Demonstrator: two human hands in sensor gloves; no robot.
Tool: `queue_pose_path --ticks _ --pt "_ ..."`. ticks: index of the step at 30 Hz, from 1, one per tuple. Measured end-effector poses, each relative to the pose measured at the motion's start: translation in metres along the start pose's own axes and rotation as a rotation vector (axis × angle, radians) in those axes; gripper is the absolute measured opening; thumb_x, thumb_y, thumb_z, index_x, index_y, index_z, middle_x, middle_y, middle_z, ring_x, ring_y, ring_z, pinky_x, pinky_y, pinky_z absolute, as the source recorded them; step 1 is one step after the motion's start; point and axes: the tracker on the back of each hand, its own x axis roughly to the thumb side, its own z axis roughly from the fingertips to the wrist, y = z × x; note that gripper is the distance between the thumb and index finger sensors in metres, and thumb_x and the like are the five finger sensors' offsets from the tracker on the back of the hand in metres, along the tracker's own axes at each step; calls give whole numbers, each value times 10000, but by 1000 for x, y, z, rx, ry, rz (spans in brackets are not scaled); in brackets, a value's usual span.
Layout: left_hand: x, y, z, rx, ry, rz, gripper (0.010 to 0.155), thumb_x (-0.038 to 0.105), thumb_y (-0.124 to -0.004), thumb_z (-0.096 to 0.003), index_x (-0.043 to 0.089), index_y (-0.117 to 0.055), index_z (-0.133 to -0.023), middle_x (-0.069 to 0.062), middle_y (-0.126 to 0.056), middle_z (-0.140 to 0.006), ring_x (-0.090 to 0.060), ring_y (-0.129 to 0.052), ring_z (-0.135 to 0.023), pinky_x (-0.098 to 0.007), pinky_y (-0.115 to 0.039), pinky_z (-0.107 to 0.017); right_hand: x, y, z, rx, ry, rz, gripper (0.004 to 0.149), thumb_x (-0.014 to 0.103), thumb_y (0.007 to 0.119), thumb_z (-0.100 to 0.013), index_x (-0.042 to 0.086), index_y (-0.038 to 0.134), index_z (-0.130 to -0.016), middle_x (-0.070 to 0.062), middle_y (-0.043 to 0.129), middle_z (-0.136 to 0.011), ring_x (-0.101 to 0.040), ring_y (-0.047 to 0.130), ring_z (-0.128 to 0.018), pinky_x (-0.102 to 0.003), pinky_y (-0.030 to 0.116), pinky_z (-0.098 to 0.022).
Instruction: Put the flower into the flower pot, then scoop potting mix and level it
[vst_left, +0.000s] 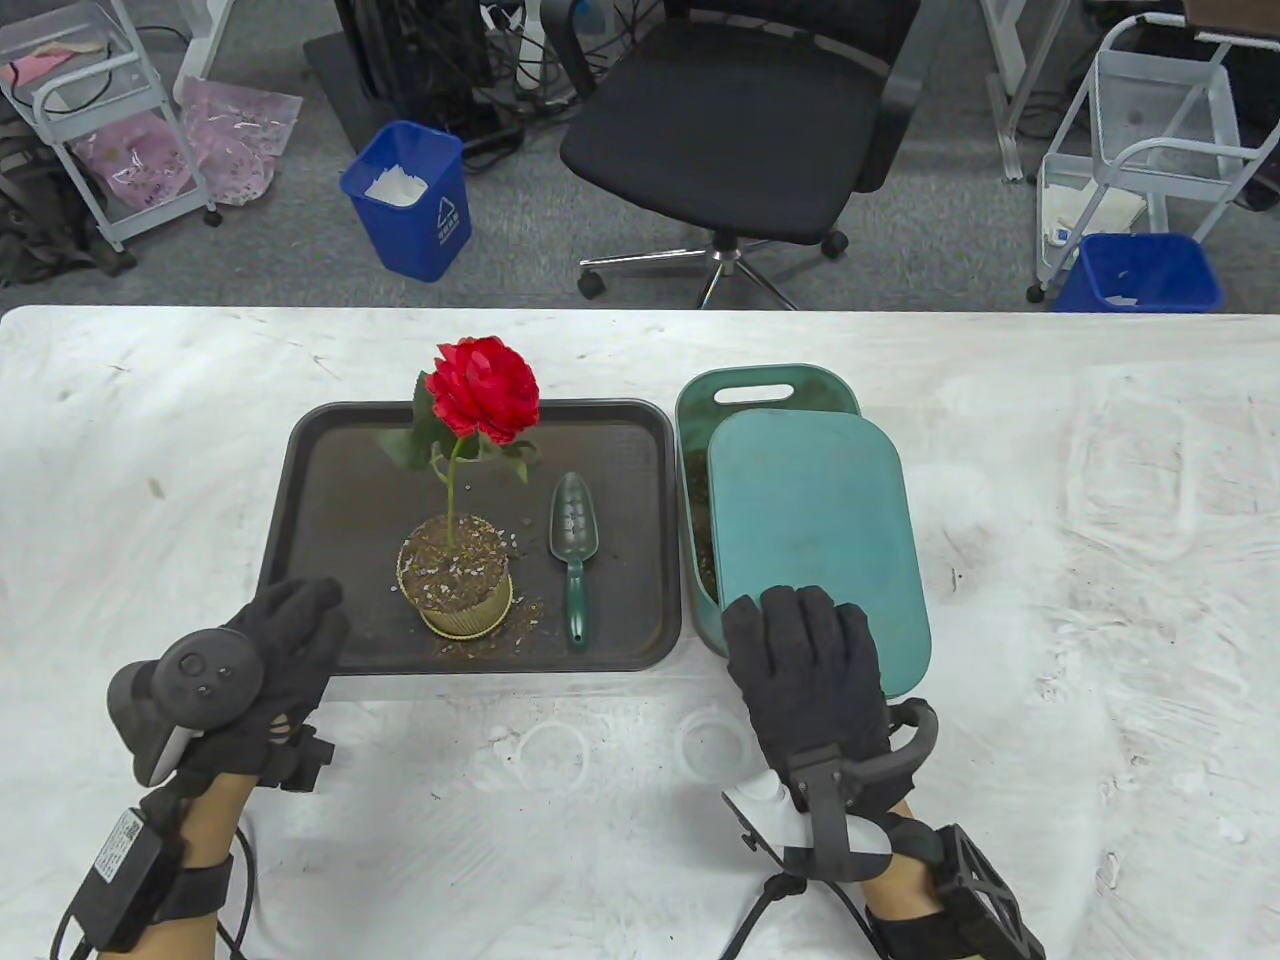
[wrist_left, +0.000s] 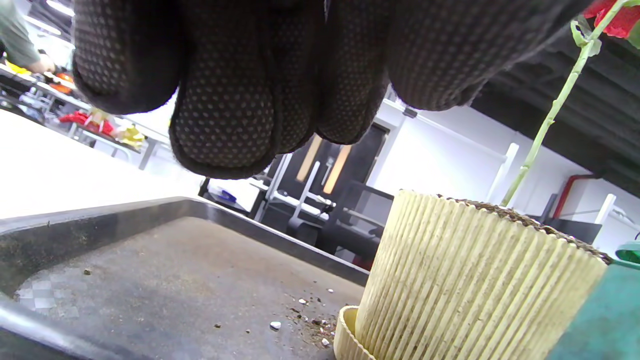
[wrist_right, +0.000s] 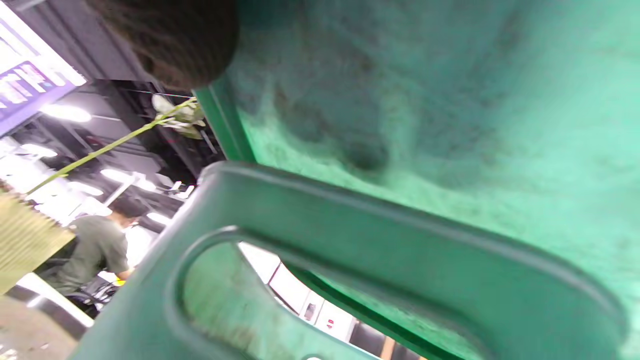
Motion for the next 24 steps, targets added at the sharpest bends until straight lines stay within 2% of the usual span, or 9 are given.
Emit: queue_pose_path --ticks 5,18,24 --pt "-1 -1 0 -7 5 -9 518 503 -821 -398 255 -911 -844 -70 -913 -871 -266 -1078 -533 -457 -884 -462 4 10 0 12 -54 -10 511 396 722 -445 265 689 -937 -129 813 -954 -419 899 -807 -661 818 -548" --pt "-1 -3 -1 -26 17 -29 520 503 -821 -398 252 -912 -844 -70 -913 -871 -268 -1078 -535 -459 -884 -461 -1 32 -19 63 -106 -42 525 398 716 -442 263 673 -948 -120 791 -980 -419 876 -845 -670 817 -560" --pt "-1 -4 -1 -35 18 -34 520 504 -820 -398 252 -913 -843 -72 -916 -868 -269 -1079 -532 -460 -885 -460 -10 42 -32 154 -93 -144 641 518 687 -388 256 650 -972 -130 745 -1024 -444 820 -899 -706 772 -592"
